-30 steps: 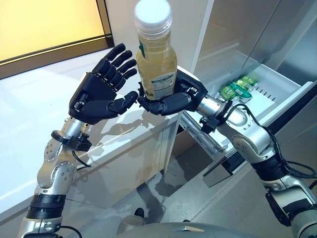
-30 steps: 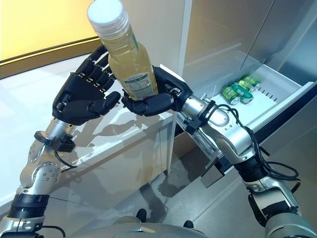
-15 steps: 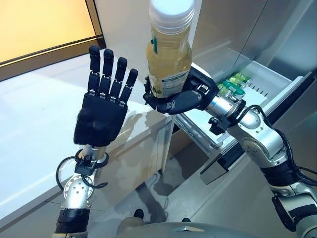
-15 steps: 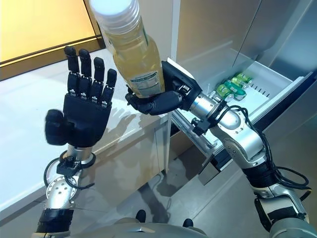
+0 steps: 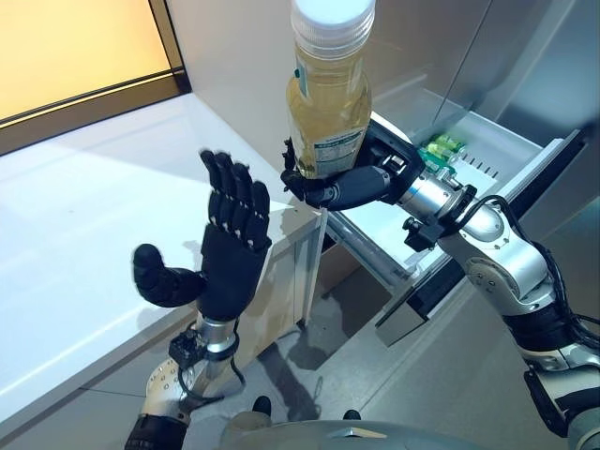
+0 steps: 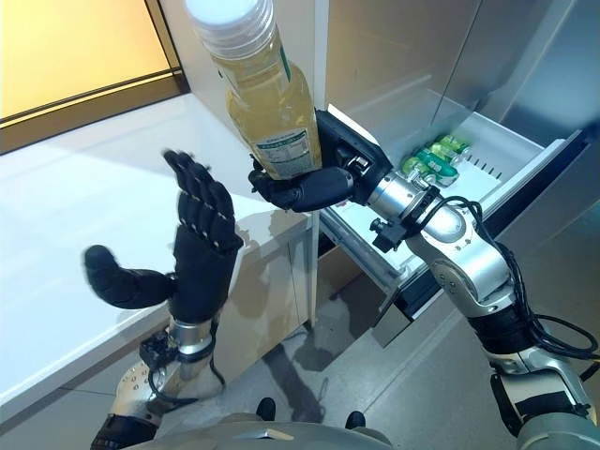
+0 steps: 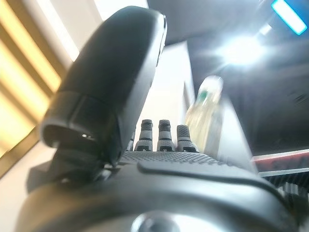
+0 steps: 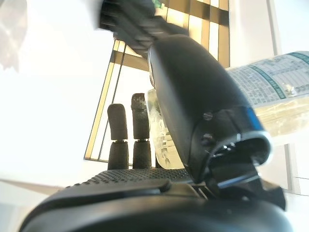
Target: Put drinks into fridge and close the fridge
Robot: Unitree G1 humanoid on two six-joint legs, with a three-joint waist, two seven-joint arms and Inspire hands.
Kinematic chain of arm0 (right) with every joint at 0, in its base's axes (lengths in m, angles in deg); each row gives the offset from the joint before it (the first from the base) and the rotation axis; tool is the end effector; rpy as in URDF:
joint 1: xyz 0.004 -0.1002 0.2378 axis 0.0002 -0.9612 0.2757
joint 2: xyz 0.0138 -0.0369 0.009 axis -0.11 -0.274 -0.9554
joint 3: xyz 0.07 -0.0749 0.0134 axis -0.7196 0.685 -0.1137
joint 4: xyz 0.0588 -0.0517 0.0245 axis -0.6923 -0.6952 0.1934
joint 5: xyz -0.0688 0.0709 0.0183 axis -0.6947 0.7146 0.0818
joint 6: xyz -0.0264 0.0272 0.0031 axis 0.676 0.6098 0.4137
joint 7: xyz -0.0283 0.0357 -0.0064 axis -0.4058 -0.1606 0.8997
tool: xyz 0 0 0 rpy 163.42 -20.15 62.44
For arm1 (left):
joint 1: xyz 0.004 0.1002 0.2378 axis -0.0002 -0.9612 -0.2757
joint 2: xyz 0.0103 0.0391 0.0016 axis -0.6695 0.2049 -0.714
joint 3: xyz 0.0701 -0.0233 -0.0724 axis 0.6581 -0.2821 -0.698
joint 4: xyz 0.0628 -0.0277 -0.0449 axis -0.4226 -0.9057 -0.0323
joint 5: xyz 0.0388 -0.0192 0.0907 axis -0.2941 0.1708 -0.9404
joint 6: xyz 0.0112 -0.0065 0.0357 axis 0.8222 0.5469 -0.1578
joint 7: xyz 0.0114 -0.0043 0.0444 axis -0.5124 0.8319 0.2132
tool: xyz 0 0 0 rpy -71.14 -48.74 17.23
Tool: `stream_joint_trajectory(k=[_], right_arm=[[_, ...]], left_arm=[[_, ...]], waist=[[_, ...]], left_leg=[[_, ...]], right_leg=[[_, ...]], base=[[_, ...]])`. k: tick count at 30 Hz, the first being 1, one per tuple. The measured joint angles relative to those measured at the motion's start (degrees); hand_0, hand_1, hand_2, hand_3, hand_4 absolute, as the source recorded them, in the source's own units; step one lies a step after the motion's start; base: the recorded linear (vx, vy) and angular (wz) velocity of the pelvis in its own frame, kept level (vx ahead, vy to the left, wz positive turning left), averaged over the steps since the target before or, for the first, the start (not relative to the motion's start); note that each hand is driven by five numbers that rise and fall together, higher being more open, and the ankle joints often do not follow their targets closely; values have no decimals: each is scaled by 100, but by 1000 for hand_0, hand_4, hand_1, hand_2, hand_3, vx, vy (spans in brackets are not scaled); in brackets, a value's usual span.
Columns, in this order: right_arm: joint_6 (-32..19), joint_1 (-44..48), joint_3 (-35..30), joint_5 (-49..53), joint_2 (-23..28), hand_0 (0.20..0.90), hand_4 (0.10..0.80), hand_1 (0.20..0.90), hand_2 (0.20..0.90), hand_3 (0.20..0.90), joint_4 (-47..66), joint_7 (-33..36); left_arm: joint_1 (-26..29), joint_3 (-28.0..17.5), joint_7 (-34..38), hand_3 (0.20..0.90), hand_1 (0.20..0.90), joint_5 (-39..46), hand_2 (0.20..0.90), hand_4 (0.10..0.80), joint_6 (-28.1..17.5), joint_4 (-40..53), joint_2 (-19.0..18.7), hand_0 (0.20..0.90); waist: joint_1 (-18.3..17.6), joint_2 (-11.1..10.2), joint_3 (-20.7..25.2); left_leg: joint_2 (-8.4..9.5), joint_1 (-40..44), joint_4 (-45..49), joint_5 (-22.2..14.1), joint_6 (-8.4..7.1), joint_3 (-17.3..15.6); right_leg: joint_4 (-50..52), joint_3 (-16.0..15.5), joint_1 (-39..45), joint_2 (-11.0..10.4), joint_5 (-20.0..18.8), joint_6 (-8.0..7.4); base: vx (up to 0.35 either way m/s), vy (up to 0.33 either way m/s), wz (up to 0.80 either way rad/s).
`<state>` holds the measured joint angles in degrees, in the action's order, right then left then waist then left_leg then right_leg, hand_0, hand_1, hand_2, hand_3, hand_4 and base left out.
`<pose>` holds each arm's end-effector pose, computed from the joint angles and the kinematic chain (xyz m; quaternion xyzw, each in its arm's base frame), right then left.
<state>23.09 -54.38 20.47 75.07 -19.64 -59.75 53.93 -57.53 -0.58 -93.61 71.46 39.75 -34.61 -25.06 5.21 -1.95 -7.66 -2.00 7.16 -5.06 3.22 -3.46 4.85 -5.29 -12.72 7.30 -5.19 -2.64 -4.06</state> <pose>0.2454 -0.1614 0.2040 -0.0814 -0.1891 0.4039 0.8913 0.1479 0.1622 -0.0123 -0.7747 -0.0890 -0.4043 0.4779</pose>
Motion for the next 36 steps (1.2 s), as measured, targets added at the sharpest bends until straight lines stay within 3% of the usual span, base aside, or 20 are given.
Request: stream_joint_trajectory(k=[3, 6, 13, 16, 19, 26, 32, 36], right_arm=[[-9, -11, -68, 5, 24, 300, 100, 300, 300, 200, -2, -31], [-75, -35, -199, 22, 28, 300, 100, 300, 300, 200, -52, -114], [-77, -74, -223, 378, 97, 300, 100, 300, 300, 200, -81, -281], [-76, -273, -265, 548, 156, 300, 100, 300, 300, 200, -81, -449], [-20, -643, -336, 727, 160, 300, 100, 300, 300, 200, -78, -707], [302, -1205, -612, 1049, 172, 300, 100, 300, 300, 200, -70, -939], [460, -1660, -1050, 1249, 180, 300, 100, 300, 300, 200, -52, -983], [499, -1958, -1210, 1363, 154, 300, 100, 300, 300, 200, -20, -992]], left_arm=[[-267, -127, -301, 900, 900, -405, 900, 800, 339, -893, 193, 900], [-406, -285, -1019, 900, 900, -1357, 900, 800, 541, -1635, 347, 900], [-520, -553, -1124, 900, 900, -2830, 900, 800, 295, -2814, 556, 900], [-514, -751, -912, 900, 900, -3139, 900, 800, -210, -2933, 574, 900], [-441, -998, -122, 900, 900, -3569, 900, 800, -1069, -3365, 554, 900], [-409, -986, 1523, 900, 900, -4005, 900, 800, -2327, -3942, 296, 900], [-93, -1015, 3001, 900, 900, -4872, 900, 800, -3874, -4941, 299, 900], [-15, -1069, 3489, 900, 900, -5402, 900, 800, -4375, -5408, 301, 900]], waist=[[-35, -14, -2], [-31, -67, 33], [-56, -157, 83], [-51, -190, 107], [-105, -287, 169], [-277, -363, 203], [-461, -405, 229], [-601, -429, 245]], left_leg=[[-2, -6, 0, -6, 2, -25], [-4, -64, -2, -10, 0, -60], [-5, -72, -1, -10, 1, -76], [-5, -70, -2, -10, 0, -90], [-7, -93, -2, -18, 1, -138], [-6, -97, -3, -39, 4, -220], [-9, -112, -3, -62, 11, -359], [-8, -78, -5, -92, 22, -460]], right_leg=[[0, 25, -20, 1, 0, 0], [-1, 64, -96, 4, -5, -6], [0, 81, -115, 5, -14, -4], [0, 92, -119, 5, -15, -7], [0, 133, -162, 6, -20, -15], [0, 224, -214, 6, -27, -22], [0, 351, -301, 12, -52, -29], [0, 448, -314, 12, -60, -38]], base=[[-23, -24, -4], [-2, -20, -6], [-2, -3, -1], [1, -3, -2], [10, -6, -7], [12, 1, -7], [12, -6, -11], [23, -12, -12]])
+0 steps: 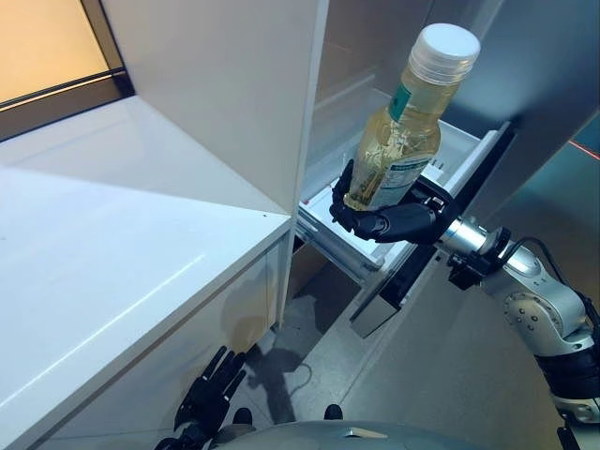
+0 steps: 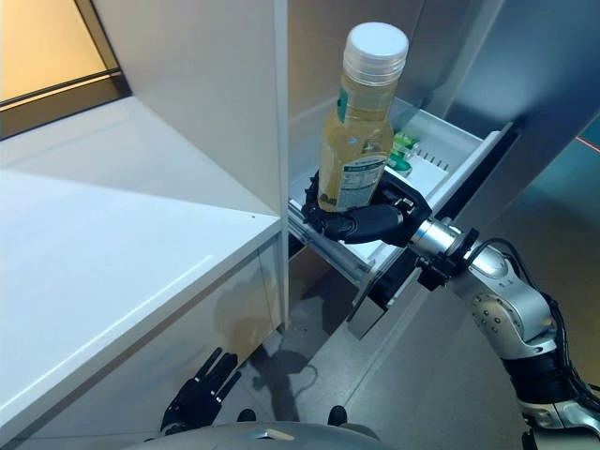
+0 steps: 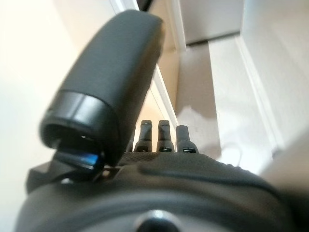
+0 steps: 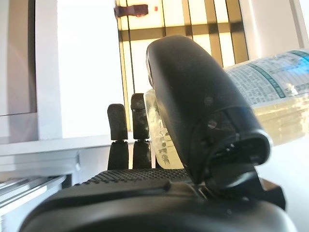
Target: Put drinks into fridge and close the fridge
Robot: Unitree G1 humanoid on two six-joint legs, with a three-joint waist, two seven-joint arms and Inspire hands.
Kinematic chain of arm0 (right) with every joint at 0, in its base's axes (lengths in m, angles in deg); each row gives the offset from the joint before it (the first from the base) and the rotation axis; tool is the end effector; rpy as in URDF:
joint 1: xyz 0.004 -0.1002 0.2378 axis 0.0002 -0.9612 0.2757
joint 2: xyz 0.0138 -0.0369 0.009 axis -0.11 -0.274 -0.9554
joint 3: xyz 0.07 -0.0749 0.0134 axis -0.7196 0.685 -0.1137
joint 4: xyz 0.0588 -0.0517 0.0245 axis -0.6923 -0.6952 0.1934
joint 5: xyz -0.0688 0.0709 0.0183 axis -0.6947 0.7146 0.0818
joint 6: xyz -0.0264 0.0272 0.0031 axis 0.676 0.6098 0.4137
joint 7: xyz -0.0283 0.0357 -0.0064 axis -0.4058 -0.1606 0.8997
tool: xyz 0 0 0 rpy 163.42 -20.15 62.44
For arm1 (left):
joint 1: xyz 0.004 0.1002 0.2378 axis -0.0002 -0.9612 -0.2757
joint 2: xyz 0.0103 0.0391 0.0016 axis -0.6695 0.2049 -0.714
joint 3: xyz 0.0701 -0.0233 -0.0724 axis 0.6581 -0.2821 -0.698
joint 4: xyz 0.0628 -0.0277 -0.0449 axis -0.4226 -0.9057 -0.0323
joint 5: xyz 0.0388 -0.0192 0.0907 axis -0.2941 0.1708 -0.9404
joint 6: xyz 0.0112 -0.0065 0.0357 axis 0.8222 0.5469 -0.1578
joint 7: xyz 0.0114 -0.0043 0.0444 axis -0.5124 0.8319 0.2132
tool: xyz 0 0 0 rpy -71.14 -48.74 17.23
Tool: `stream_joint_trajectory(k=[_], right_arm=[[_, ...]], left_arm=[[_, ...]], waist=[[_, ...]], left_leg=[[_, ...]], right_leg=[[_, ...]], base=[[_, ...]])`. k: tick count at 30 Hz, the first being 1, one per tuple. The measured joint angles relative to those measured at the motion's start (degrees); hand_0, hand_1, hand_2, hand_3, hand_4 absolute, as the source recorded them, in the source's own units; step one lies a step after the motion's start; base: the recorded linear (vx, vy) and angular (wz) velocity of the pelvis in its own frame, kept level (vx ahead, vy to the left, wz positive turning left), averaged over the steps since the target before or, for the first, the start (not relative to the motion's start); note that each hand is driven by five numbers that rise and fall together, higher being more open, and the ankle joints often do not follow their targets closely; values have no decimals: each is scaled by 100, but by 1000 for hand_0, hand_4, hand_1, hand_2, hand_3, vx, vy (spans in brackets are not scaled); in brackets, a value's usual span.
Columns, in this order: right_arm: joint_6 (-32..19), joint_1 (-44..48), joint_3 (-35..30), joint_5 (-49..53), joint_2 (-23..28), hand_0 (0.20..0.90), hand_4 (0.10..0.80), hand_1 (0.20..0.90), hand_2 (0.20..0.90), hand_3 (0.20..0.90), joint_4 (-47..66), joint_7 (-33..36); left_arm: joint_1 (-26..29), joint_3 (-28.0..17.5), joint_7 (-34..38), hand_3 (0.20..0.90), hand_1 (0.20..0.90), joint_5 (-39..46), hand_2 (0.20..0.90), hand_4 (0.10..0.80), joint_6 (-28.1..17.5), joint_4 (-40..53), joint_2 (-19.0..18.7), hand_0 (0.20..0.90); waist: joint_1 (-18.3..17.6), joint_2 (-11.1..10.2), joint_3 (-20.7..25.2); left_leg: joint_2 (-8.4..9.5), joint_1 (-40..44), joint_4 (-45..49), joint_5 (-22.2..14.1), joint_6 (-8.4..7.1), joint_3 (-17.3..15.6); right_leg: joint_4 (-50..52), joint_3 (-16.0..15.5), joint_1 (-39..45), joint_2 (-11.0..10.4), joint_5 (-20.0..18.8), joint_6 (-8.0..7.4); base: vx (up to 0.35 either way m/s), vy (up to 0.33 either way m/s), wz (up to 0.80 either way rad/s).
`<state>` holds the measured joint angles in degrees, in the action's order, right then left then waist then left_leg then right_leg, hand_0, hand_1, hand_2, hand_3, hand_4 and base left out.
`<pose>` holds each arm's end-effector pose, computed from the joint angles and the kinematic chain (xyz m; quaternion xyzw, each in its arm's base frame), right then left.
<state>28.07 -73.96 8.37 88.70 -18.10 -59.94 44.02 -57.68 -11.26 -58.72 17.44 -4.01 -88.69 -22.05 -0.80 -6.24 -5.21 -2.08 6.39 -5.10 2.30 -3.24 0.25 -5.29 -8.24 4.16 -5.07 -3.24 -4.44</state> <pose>0.2193 -0.2146 0.1538 0.0601 -0.0589 0.4024 0.9116 0.0312 0.2274 -0.1161 -0.3639 0.3565 0.1603 0.8454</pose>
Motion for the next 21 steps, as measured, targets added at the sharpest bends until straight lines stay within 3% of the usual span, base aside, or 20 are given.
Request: stream_joint_trajectory(k=[6, 13, 16, 17, 21], right_arm=[[2, -572, -275, 0, -9, 300, 100, 300, 300, 200, 168, -9], [-130, -803, -532, -388, -8, 300, 100, 300, 300, 200, 176, 193], [-193, -862, -727, -837, 142, 300, 100, 300, 300, 200, 174, 295], [-193, -849, -800, -975, 378, 300, 100, 300, 300, 200, 151, 332], [-183, -634, -768, -1046, 1146, 300, 100, 300, 300, 200, -36, 337]], left_arm=[[27, 14, 469, 900, 900, -563, 900, 800, -480, -360, 34, 900], [-3, 112, 930, 900, 900, -628, 900, 800, -580, -588, -38, 900], [-207, 257, 1412, 900, 900, -793, 900, 800, 132, 346, -149, 900], [-234, 296, 1534, 900, 900, -833, 900, 800, 523, 564, -206, 900], [-181, 361, 1562, 900, 900, -831, 900, 800, 1166, 722, -282, 900]], waist=[[-145, -70, 48], [-350, -188, 139], [-367, -155, 156], [-366, -112, 178], [-382, 38, 234]], left_leg=[[-3, 24, -1, -33, 5, -201], [-43, 134, -23, -87, -15, -419], [-41, 174, -23, -103, -18, -459], [-41, 174, -24, -106, -14, -463], [-46, 175, -24, -125, -4, -511]], right_leg=[[1, 194, -84, 14, -46, 1], [0, 415, -85, 69, -59, -3], [0, 463, -82, 74, -60, -6], [-1, 472, -83, 75, -66, -3], [-1, 524, -87, 84, -76, 12]], base=[[20, -5, -18], [36, 20, -16], [62, 129, -10], [74, 107, -1], [74, 57, -7]])
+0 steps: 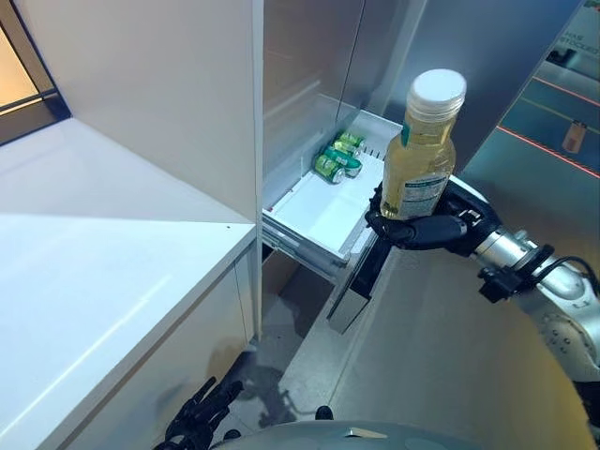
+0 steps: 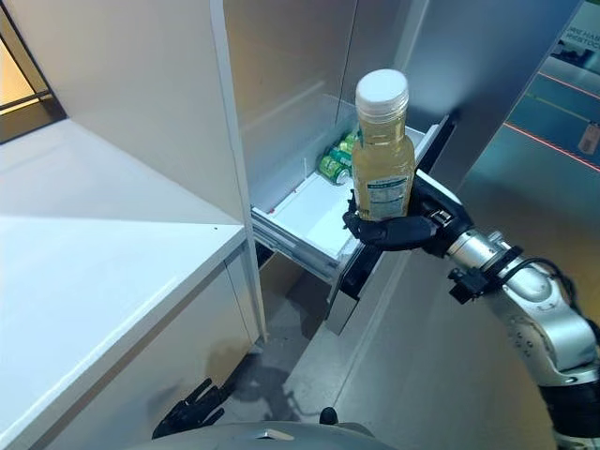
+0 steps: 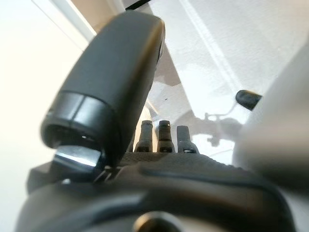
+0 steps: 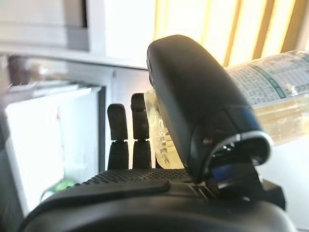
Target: Put drinks into fridge and close the fridge
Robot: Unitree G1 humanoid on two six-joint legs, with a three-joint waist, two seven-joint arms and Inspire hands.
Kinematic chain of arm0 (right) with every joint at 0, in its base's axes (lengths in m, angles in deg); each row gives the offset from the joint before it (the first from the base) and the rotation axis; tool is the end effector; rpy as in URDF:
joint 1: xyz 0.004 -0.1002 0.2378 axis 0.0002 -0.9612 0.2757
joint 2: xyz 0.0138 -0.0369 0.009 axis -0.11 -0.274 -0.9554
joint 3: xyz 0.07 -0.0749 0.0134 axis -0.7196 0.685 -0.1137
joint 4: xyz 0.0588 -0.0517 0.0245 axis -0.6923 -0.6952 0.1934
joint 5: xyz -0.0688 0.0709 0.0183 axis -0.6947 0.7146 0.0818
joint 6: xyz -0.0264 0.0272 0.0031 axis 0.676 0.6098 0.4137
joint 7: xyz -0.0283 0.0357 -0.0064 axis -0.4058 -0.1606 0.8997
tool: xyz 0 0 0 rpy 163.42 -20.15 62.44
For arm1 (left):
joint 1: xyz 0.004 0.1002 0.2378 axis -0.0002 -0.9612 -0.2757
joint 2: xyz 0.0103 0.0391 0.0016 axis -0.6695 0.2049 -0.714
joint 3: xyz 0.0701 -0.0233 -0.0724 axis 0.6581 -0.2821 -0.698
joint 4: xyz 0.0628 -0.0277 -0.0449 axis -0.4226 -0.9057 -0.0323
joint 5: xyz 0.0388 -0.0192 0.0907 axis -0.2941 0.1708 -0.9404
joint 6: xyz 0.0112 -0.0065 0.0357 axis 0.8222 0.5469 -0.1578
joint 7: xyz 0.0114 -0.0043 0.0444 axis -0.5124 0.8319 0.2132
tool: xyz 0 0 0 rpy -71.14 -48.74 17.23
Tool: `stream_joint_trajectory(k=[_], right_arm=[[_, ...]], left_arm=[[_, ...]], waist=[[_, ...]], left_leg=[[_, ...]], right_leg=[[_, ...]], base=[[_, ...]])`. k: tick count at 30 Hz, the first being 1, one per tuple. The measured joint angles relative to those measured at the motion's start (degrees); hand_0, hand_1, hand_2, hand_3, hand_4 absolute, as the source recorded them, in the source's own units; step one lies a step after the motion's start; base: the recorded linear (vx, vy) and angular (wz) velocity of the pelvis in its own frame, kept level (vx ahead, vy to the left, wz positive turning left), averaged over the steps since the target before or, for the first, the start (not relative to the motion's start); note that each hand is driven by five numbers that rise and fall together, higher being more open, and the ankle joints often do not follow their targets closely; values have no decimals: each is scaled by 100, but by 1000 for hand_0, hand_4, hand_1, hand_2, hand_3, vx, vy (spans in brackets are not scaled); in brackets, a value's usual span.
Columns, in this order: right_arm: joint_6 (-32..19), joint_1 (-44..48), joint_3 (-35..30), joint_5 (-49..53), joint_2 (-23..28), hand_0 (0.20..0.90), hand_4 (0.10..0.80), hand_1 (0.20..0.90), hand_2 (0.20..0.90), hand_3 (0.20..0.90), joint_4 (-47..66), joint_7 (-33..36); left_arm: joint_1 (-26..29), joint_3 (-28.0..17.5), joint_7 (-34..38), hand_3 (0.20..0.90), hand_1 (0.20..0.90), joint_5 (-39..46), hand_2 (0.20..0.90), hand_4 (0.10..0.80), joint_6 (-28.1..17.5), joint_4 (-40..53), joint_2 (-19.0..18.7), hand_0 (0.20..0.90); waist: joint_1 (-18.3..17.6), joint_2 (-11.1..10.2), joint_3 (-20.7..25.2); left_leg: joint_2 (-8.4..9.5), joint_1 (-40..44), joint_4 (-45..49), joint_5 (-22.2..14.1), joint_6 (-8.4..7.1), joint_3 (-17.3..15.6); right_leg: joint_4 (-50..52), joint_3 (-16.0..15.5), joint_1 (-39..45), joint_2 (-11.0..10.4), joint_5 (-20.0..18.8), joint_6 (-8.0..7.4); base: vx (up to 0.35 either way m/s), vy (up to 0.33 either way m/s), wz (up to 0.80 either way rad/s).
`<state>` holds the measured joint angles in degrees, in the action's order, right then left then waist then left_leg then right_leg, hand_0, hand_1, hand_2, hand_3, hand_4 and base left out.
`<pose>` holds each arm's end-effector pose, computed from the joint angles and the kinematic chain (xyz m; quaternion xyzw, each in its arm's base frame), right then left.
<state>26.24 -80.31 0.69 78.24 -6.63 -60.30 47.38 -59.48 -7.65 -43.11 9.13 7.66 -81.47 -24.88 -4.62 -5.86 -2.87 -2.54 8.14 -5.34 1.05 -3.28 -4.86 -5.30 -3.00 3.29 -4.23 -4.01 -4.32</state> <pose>0.2054 -0.2603 0.1723 -0.1161 -0.0322 0.2864 0.9505 0.0369 0.2315 -0.1116 -0.2719 0.4824 0.1774 0.8136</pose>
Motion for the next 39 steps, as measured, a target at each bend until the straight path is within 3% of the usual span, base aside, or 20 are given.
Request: stream_joint_trajectory(k=[1, 5, 16, 30, 39], right_arm=[[20, 125, 2, -3, 299, 300, 100, 300, 300, 200, -85, 0], [102, 806, 331, 1, 731, 300, 100, 300, 300, 200, -445, -1], [612, 2726, 2057, 41, 785, 300, 100, 300, 300, 200, -1381, -111], [972, 3219, 2190, 468, -748, 300, 100, 300, 300, 200, -3086, 805], [1210, 3219, 2191, 231, -1173, 300, 100, 300, 300, 200, -4294, 1047]], left_arm=[[8, 5, -5, 900, 900, 7, 900, 800, 108, -2, -15, 900], [23, 9, -23, 900, 900, 12, 900, 800, 267, -103, -55, 900], [228, 100, -69, 900, 900, 42, 900, 800, 477, -310, -138, 900], [275, 92, -29, 900, 900, -134, 900, 800, 639, -269, -267, 900], [360, 93, -26, 900, 900, -194, 900, 800, 758, -226, -292, 900]], waist=[[0, 61, 1], [-16, 171, 27], [323, 173, 28], [858, 165, -288], [1051, 201, -345]], left_leg=[[0, 10, -1, -7, 3, -17], [-21, 28, -1, -19, -5, -31], [-33, 24, 25, -13, -9, 64], [-19, -10, 25, 60, -15, 354], [-16, 5, 25, 89, -12, 431]], right_leg=[[0, 21, 0, 4, 0, -1], [-5, 73, -7, 30, -2, -1], [-26, -46, 24, 34, -5, 5], [-27, -301, 143, -3, 8, -1], [-27, -400, 213, -13, 8, 0]], base=[[73, 31, -7], [93, 15, -8], [84, -10, 5], [49, -9, 11], [20, -5, 6]])
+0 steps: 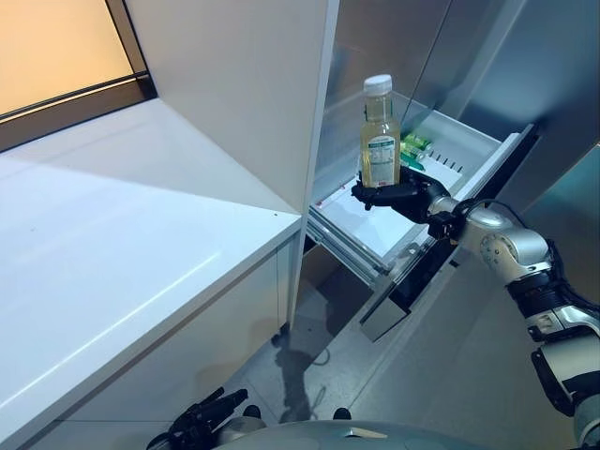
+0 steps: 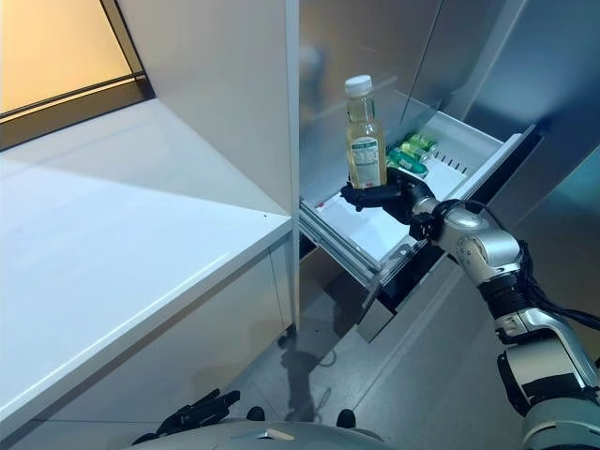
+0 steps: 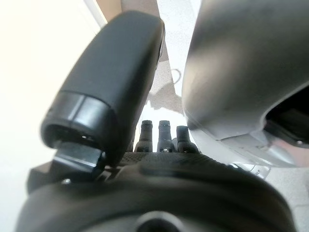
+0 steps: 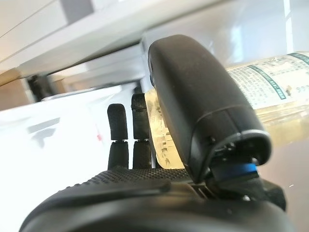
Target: Put drinks into fridge and close the fridge
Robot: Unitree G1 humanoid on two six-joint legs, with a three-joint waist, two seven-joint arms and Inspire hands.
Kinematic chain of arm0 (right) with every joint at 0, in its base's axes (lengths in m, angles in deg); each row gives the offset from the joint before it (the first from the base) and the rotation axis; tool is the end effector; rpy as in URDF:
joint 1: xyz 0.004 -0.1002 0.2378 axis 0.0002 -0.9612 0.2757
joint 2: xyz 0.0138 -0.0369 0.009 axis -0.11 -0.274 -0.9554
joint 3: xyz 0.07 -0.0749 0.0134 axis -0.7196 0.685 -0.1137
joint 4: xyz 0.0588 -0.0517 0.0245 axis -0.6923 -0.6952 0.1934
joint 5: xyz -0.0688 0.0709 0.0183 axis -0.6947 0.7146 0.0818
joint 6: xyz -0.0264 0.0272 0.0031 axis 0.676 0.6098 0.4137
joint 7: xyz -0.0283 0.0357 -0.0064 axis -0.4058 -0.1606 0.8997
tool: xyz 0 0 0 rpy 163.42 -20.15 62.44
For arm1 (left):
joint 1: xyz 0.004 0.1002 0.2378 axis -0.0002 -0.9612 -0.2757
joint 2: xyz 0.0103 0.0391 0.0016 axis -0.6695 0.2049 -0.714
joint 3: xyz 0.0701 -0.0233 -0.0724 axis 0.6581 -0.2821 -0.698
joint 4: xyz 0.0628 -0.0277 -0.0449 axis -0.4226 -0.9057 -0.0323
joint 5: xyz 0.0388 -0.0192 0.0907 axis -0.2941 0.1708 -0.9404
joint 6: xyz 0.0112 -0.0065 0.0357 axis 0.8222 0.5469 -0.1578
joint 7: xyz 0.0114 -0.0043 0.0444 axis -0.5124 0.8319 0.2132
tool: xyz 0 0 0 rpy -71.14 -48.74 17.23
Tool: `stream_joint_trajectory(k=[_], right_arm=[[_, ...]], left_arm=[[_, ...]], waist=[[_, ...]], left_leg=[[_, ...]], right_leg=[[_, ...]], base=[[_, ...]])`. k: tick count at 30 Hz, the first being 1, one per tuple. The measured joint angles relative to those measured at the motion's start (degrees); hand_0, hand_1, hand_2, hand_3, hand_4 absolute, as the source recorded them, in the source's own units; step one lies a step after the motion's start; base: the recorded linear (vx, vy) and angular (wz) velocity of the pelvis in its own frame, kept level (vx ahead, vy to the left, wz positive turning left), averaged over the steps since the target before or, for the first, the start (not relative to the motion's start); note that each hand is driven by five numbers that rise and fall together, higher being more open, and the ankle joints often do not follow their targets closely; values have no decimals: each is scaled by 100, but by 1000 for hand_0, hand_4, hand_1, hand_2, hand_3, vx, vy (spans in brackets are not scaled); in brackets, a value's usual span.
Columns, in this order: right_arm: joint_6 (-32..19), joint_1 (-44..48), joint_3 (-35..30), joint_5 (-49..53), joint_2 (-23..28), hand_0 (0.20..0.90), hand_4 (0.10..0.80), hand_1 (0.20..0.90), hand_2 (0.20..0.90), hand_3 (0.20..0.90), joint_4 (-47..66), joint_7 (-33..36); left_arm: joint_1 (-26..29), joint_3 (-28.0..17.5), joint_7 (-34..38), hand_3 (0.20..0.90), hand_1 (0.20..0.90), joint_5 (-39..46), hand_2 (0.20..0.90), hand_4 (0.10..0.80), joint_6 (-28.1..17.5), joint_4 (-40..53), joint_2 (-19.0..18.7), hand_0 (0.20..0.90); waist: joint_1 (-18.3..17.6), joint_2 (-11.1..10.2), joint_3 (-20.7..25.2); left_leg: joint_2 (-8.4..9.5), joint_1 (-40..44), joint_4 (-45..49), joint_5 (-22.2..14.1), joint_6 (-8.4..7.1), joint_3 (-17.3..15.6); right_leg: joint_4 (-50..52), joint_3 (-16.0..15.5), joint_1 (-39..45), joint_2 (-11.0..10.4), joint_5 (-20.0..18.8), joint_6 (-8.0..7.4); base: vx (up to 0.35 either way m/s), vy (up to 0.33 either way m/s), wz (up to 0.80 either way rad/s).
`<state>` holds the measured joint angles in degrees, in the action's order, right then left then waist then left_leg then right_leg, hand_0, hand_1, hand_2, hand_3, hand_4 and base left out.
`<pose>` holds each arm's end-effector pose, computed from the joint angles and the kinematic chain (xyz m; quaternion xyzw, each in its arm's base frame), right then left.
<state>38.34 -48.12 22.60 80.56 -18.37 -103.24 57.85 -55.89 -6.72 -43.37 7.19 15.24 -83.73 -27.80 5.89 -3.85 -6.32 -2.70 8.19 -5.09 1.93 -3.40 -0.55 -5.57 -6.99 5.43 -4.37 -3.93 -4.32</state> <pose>0.3018 -0.2422 0.1273 -0.0054 0.1755 0.1544 0.9723 0.0488 0.2433 -0.1092 -0.2566 0.5313 0.1556 0.7923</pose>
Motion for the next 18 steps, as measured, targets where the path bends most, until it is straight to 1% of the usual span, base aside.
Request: stream_joint_trajectory(k=[5, 7, 9, 14, 18], right_arm=[[180, 1, 14, -366, -21, 300, 100, 300, 300, 200, -716, -32], [208, 50, 16, -553, -22, 300, 100, 300, 300, 200, -833, -110], [227, 110, 21, -723, -21, 300, 100, 300, 300, 200, -1038, -255], [319, 311, 48, -1522, -21, 300, 100, 300, 300, 200, -1545, -770], [393, 416, 48, -2165, -21, 300, 100, 300, 300, 200, -1851, -1269]], left_arm=[[2, 1, 13, 900, 900, 1, 900, 800, 12, -1, -6, 900], [2, 1, 16, 900, 900, 0, 900, 800, 24, -3, -11, 900], [15, 1, 17, 900, 900, -2, 900, 800, 29, -3, -15, 900], [104, 2, 26, 900, 900, -190, 900, 800, 116, -5, -86, 900], [103, 2, 32, 900, 900, -198, 900, 800, 119, -6, -195, 900]], waist=[[25, 2, -1], [24, 4, -3], [43, 1, -5], [142, -39, -28], [196, -149, -89]], left_leg=[[0, 18, 0, 15, -3, 9], [-2, 35, -1, 19, -5, 14], [-3, 49, -1, 21, -6, 30], [-4, 44, -1, 41, -13, 77], [-6, 40, 0, 48, -16, 84]], right_leg=[[0, -14, 23, 0, -1, 1], [-1, -20, 45, 1, -1, 1], [-1, -31, 69, 0, -1, 1], [-1, -74, 89, -2, -1, 1], [0, -86, 90, -2, -2, 1]], base=[[0, 0, 0], [6, -8, 2], [9, -26, 6], [4, -37, 5], [2, -49, 2]])
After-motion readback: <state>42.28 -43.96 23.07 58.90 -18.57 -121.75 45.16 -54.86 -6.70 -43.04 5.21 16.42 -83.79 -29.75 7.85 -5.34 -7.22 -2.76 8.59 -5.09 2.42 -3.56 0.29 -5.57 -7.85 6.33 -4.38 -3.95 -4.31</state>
